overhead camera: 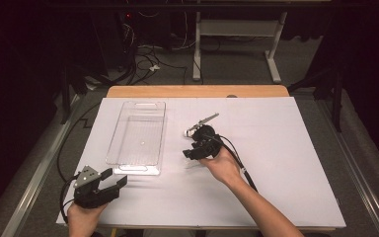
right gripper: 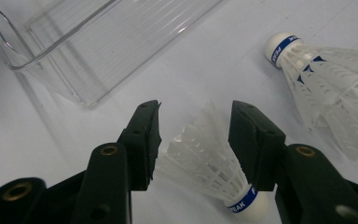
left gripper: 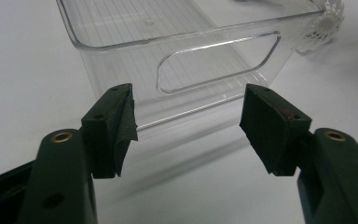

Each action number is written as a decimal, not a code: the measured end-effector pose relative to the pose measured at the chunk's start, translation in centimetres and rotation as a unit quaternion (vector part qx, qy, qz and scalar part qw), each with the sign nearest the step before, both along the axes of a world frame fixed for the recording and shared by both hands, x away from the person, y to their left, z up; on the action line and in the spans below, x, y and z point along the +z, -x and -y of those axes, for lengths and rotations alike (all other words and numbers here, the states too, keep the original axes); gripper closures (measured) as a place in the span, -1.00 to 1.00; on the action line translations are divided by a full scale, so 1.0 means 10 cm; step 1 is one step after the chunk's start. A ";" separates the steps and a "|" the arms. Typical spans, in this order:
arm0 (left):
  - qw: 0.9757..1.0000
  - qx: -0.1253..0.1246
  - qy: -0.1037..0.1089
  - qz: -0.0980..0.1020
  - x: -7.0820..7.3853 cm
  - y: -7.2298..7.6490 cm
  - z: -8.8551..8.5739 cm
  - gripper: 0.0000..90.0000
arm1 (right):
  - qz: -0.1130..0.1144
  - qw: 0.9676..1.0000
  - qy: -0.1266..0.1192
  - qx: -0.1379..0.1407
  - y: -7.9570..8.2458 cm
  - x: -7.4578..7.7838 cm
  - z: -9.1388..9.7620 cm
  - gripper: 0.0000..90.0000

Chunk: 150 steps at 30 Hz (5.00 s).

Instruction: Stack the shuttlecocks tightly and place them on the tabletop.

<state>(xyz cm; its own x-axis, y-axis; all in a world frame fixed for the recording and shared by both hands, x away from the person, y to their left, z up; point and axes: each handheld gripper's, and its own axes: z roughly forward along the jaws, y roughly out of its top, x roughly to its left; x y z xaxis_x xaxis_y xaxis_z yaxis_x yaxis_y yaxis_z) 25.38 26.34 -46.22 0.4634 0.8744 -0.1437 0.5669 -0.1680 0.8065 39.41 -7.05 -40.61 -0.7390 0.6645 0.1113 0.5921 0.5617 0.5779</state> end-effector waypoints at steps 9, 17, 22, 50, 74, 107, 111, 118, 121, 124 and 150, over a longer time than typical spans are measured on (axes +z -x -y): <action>1.000 -0.001 0.000 0.000 0.00 0.00 0.00 -0.19 | -0.015 1.000 0.023 -0.004 -0.06 -0.05 -0.08 0.18; 1.000 -0.001 0.000 0.000 0.00 0.00 0.00 -0.19 | -0.024 0.999 0.038 -0.006 -0.09 -0.09 -0.09 0.29; 1.000 -0.001 0.000 0.000 0.00 0.00 0.00 -0.19 | -0.020 0.999 0.044 -0.001 -0.08 -0.07 -0.09 0.50; 1.000 -0.003 0.003 -0.001 0.00 -0.01 0.00 -0.19 | 0.003 0.996 0.082 0.023 -0.01 0.01 -0.04 1.00; 1.000 -0.007 0.007 -0.002 0.00 -0.01 0.00 -0.19 | 0.022 0.999 0.027 0.018 0.03 0.15 -0.02 1.00; 1.000 -0.010 0.007 -0.004 -0.01 -0.02 0.00 -0.19 | 0.016 1.000 0.016 0.017 0.08 0.00 0.12 0.94; 1.000 -0.010 0.007 -0.003 -0.01 -0.02 0.01 -0.19 | 0.016 1.000 0.017 0.010 0.09 0.00 0.22 0.94; 1.000 -0.009 0.007 -0.003 -0.01 -0.02 0.01 -0.19 | 0.013 1.000 0.017 -0.006 0.10 -0.03 0.38 0.94; 1.000 -0.009 0.005 -0.004 -0.01 -0.02 0.01 -0.19 | 0.012 1.000 0.018 -0.007 0.10 -0.05 0.44 0.92; 1.000 -0.009 0.003 -0.004 0.00 -0.01 0.01 -0.19 | 0.009 1.000 0.020 -0.014 0.10 -0.08 0.51 0.91; 1.000 -0.008 0.000 -0.003 0.00 0.00 0.02 -0.19 | 0.002 0.999 0.027 -0.033 0.08 -0.25 0.74 0.84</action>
